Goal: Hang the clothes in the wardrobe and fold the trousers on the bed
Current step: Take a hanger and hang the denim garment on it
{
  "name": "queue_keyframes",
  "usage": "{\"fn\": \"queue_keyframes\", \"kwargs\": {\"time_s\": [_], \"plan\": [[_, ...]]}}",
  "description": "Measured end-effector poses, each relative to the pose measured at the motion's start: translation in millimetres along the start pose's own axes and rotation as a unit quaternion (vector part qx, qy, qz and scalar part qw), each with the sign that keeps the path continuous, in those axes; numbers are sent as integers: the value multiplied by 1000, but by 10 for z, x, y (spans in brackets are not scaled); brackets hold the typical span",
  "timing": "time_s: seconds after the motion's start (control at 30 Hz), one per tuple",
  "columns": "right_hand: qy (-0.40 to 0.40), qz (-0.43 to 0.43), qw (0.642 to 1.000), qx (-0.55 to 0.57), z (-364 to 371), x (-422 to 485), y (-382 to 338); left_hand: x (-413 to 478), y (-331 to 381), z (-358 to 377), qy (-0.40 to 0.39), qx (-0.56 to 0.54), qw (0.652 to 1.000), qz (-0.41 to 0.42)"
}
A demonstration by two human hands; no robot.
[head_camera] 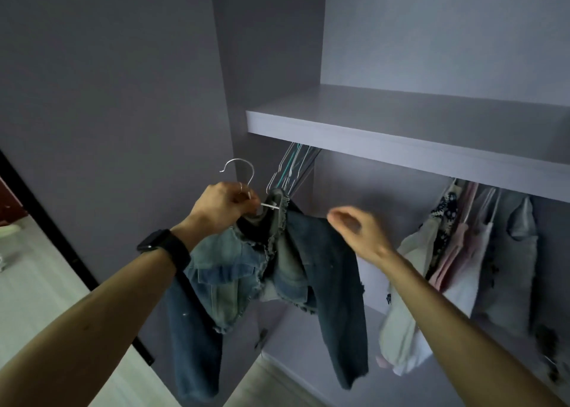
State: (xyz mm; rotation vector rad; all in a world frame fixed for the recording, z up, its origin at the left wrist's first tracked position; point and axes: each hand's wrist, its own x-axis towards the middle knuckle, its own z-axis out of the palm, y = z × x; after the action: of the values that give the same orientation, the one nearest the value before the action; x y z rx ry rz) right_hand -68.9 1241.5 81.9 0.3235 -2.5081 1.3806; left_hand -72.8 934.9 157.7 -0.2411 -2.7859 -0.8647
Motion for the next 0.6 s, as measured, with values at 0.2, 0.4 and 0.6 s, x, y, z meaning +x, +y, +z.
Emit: {"fn": "queue_keyframes", "kwargs": {"time_s": [0.2,0.4,0.6], "plan": [[150,-167,962,-152,199,-333,403,68,74,-22,-23,-12,1000,17],[-43,-101,988,-106,-10,-297,287,54,-10,-83,-86,20,996,17],[-129,28,987,-88,-415,214,135,-27,-27,-26,-149,0,988,35]]}}
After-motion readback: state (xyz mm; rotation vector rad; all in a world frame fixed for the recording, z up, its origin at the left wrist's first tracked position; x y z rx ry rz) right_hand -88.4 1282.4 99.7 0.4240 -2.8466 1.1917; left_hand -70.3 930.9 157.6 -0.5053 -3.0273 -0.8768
